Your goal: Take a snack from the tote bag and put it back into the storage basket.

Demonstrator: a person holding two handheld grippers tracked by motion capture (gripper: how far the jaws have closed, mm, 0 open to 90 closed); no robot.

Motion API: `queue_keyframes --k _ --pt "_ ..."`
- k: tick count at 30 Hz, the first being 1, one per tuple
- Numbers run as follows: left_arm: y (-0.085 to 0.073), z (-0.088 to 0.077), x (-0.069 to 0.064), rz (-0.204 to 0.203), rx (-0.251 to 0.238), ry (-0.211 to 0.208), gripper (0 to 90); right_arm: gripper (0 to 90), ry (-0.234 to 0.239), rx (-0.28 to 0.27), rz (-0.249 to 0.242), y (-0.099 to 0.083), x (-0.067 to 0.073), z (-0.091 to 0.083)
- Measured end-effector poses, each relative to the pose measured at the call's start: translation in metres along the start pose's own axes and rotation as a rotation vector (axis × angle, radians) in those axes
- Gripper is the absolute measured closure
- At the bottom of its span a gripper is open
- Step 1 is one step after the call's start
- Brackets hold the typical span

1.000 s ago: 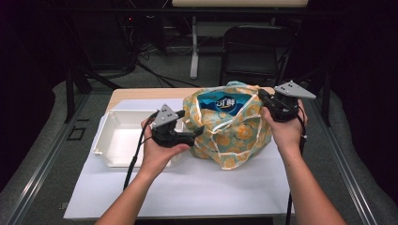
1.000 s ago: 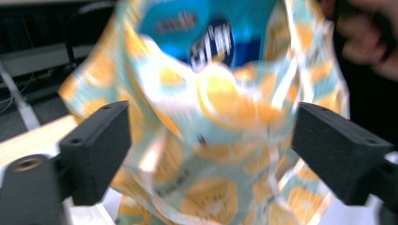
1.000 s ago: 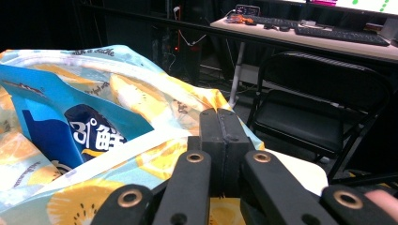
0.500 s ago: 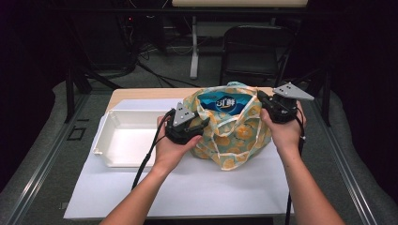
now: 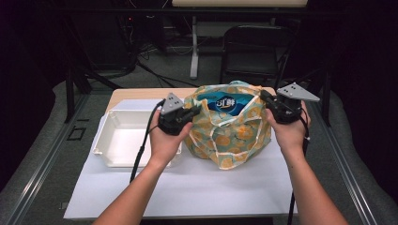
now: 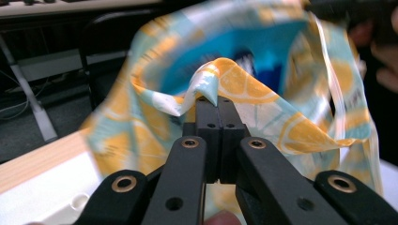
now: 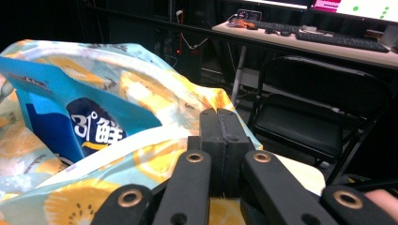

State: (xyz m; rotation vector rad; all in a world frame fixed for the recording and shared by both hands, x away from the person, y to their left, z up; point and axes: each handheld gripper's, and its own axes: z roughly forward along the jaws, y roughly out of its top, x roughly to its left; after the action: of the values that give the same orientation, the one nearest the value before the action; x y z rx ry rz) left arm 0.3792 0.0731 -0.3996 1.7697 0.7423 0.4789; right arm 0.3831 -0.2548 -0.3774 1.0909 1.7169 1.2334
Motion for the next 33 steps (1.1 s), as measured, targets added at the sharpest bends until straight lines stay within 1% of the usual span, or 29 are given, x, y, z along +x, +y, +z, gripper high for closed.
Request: queue_keyframes --k 2,3,4,5,6,8,9,10,11,12,13,14,15,16,17,19,20,21,22,23,25,26,27,28,30,31,32,33 --pt "0.009 -0.003 0.012 -0.03 -0.03 -0.005 90.0 90.0 0.0 0.002 -0.004 0.002 -0.001 0.0" --pt "0.016 -0.004 0.021 -0.054 -0.053 -0.013 90.0 90.0 -0.001 0.001 -0.006 0.003 -0.002 0.0" --pt "0.019 -0.005 0.026 -0.073 -0.073 -0.012 90.0 90.0 -0.005 0.0 -0.006 0.005 -0.002 0.0" --pt "0.025 -0.005 0.033 -0.099 -0.094 -0.022 90.0 90.0 -0.006 0.001 -0.009 0.006 -0.003 0.0" --pt "0.03 -0.005 0.04 -0.129 -0.111 -0.036 90.0 90.0 -0.006 -0.002 -0.008 0.007 -0.003 0.0" --pt "0.039 -0.001 0.056 -0.202 -0.144 -0.039 90.0 90.0 -0.007 -0.001 -0.009 0.01 -0.004 0.0" --pt "0.041 0.001 0.061 -0.23 -0.148 -0.047 90.0 90.0 -0.012 -0.004 -0.007 0.012 -0.005 0.001" --pt "0.043 0.006 0.068 -0.268 -0.148 -0.047 90.0 90.0 -0.01 -0.003 -0.008 0.013 -0.006 0.001" --pt "0.043 0.011 0.073 -0.303 -0.14 -0.05 90.0 90.0 -0.014 0.0 -0.007 0.014 -0.006 0.002" --pt "0.042 0.017 0.078 -0.331 -0.115 -0.054 90.0 90.0 -0.015 0.005 -0.007 0.014 -0.008 0.003" --pt "0.04 0.025 0.08 -0.345 -0.081 -0.048 90.0 90.0 -0.018 0.014 0.0 0.014 -0.009 0.005" --pt "0.035 0.034 0.081 -0.352 -0.023 -0.035 90.0 90.0 -0.018 0.029 0.01 0.014 -0.011 0.008" --pt "0.03 0.042 0.081 -0.362 0.028 -0.036 90.0 90.0 -0.026 0.046 0.025 0.011 -0.013 0.012" --pt "0.026 0.048 0.081 -0.368 0.064 -0.039 90.0 90.0 -0.028 0.066 0.032 0.009 -0.016 0.015" --pt "0.02 0.054 0.08 -0.362 0.108 -0.033 90.0 89.6 -0.018 0.081 0.046 0.004 -0.018 0.017" --pt "0.009 0.065 0.077 -0.339 0.188 -0.027 90.0 89.4 -0.016 0.084 0.048 0.001 -0.019 0.018" --pt "0.003 0.069 0.076 -0.335 0.22 -0.028 90.0 89.4 -0.012 0.09 0.051 -0.002 -0.02 0.018" --pt "-0.003 0.073 0.075 -0.339 0.248 -0.024 90.0 89.5 -0.016 0.101 0.047 -0.005 -0.021 0.019" --pt "-0.007 0.074 0.074 -0.343 0.261 -0.028 90.0 89.6 -0.016 0.122 0.05 -0.01 -0.024 0.019" --pt "-0.011 0.076 0.074 -0.352 0.279 -0.03 90.0 89.6 -0.016 0.122 0.05 -0.01 -0.024 0.019" --pt "-0.018 0.077 0.07 -0.344 0.313 -0.021 90.0 89.9 -0.016 0.135 0.062 -0.016 -0.027 0.02" --pt "-0.021 0.078 0.066 -0.319 0.341 -0.015 90.0 89.8 -0.016 0.145 0.064 -0.017 -0.027 0.021" --pt "-0.023 0.079 0.063 -0.303 0.359 -0.006 90.0 89.8 -0.005 0.171 0.068 -0.022 -0.028 0.024" --pt "-0.025 0.078 0.06 -0.286 0.368 0.007 90.0 89.7 0.006 0.19 0.076 -0.026 -0.027 0.027" --pt "-0.027 0.076 0.056 -0.266 0.366 0.026 90.0 89.8 0.023 0.239 0.082 -0.035 -0.025 0.033" --pt "-0.028 0.075 0.054 -0.257 0.366 0.043 90.0 90.0 0.028 0.255 0.075 -0.041 -0.023 0.035" --pt "-0.029 0.074 0.053 -0.24 0.371 0.055 88.4 89.7 0.002 0.296 0.053 -0.052 -0.02 0.04" --pt "-0.031 0.074 0.053 -0.237 0.374 0.061 86.1 87.6 0.006 0.302 0.066 -0.058 -0.021 0.041"
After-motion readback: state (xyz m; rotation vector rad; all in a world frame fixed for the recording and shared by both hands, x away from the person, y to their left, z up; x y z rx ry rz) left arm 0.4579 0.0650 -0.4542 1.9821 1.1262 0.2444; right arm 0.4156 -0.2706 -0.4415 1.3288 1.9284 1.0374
